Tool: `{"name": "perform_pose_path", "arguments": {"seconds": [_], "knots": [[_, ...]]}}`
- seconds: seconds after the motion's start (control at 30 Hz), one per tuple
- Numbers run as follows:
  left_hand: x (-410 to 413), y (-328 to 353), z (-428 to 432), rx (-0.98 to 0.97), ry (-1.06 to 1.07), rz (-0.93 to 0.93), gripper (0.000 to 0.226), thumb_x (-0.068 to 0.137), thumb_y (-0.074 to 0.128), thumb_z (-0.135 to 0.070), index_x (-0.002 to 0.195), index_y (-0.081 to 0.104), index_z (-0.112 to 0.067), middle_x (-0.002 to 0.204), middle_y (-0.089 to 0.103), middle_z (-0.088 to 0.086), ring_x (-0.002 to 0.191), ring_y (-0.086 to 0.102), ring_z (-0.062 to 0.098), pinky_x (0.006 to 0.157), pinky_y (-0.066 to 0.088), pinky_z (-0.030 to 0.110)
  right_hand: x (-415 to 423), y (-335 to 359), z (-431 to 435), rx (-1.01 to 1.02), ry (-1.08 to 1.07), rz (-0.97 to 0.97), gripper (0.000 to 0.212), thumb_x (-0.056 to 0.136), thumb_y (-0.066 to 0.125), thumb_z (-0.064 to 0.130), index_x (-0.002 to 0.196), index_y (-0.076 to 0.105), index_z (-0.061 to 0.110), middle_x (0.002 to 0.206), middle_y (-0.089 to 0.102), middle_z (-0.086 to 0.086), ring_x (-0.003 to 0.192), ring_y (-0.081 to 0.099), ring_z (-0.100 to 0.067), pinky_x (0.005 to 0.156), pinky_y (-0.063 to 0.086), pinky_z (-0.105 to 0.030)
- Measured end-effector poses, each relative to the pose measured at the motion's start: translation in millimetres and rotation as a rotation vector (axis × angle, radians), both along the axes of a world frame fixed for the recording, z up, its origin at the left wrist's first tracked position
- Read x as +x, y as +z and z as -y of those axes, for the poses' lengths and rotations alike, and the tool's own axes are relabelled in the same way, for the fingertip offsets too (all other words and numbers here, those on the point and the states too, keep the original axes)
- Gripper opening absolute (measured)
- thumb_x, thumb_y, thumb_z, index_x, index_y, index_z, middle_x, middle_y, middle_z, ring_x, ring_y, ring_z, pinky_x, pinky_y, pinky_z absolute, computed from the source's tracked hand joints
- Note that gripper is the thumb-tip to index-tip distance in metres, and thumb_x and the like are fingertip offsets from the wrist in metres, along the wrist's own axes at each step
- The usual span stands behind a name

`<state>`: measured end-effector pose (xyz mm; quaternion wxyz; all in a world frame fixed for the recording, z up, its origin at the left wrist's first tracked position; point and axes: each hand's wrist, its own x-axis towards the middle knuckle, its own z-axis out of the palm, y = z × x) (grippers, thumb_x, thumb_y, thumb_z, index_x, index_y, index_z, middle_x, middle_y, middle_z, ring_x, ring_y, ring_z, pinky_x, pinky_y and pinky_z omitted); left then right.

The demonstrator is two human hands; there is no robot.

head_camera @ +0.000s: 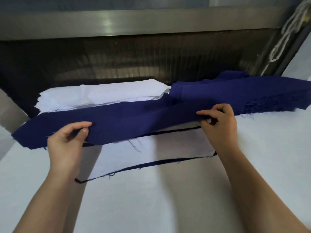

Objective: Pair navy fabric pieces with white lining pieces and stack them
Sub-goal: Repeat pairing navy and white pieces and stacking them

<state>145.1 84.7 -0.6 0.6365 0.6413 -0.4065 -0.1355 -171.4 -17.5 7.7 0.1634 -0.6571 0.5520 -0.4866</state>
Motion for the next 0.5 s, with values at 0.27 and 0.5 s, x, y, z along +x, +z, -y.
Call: {"name": "perform_pose_path", "arguments": {"seconds": [0.27,0.5], "knots": [[24,-7,-14,0.072,-0.073,0.006,0.043,0.089,0.057,0.005,0.080,0.072,-0.034,0.082,0.072,-0.023,0.082,0.064,-0.007,0.077,0.047,0.006,6,-5,-24,-0.043,0.110,-0.044,0.029,0.074,0.060,-0.010,0.083,0.072,0.015,0.099,0.050,0.006,0.080,0.049,0.010,0.065,0.038,-0.004],[44,-17,-27,0.060,-0.009,-0.143,0.038,0.090,0.055,0.001,0.082,0.076,-0.030,0.098,0.072,-0.005,0.098,0.064,0.015,0.098,0.046,0.035,-9,-6,-15,0.089,-0.042,0.133,0.045,0.072,0.046,-0.009,0.072,0.065,0.032,0.088,0.060,0.013,0.063,0.053,0.003,0.055,0.038,-0.006]]}}
